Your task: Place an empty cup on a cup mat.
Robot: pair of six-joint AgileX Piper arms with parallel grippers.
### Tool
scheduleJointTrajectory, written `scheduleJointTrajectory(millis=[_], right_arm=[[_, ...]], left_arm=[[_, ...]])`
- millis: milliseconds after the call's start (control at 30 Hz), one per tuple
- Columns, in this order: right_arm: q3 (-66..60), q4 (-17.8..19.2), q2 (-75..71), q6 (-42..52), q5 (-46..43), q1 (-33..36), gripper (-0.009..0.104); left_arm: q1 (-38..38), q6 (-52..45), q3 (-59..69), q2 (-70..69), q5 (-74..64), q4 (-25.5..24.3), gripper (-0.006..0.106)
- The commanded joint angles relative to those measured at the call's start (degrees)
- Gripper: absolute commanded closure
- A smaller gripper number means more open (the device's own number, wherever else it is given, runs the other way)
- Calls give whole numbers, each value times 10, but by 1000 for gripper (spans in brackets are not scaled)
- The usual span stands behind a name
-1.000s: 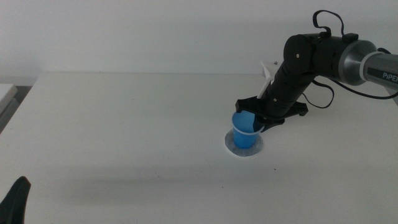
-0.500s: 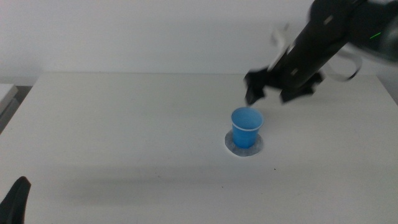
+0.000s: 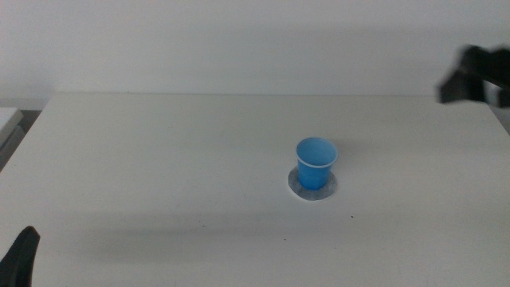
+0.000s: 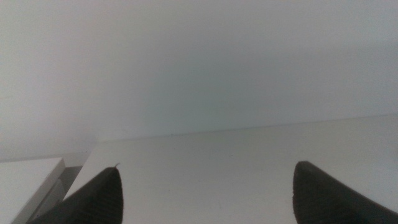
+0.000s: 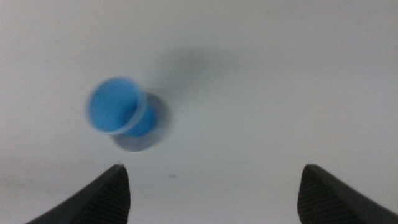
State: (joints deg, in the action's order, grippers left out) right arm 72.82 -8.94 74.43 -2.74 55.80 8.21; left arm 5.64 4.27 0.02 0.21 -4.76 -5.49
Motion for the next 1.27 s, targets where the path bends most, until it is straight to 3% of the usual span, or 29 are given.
scheduleJointTrajectory(millis=[0,200,267,367,567,767,867,1233], right_arm=[[-73,-12,-65,36,-48,-40,12],[-287,3,-260,54,-183,-111,7],[-345,3,-315,64,-225,-115,2],[-420,29,-392,62,-262,-115,2],[-544,35,-539,62,-378,-115,2],[-638,33,-673,62,-378,-115,2],[-683,54,-744,62,-378,-115,2],[-728,61,-744,62,-370,-116,2]], left_arm=[[1,2,0,-2,7,4,7],[1,2,0,-2,7,4,7],[1,2,0,-2,7,4,7],[1,2,0,-2,7,4,7],[1,2,0,-2,7,4,7],[1,2,0,-2,7,4,7],[1,2,0,-2,7,4,7],[1,2,0,-2,7,4,7]])
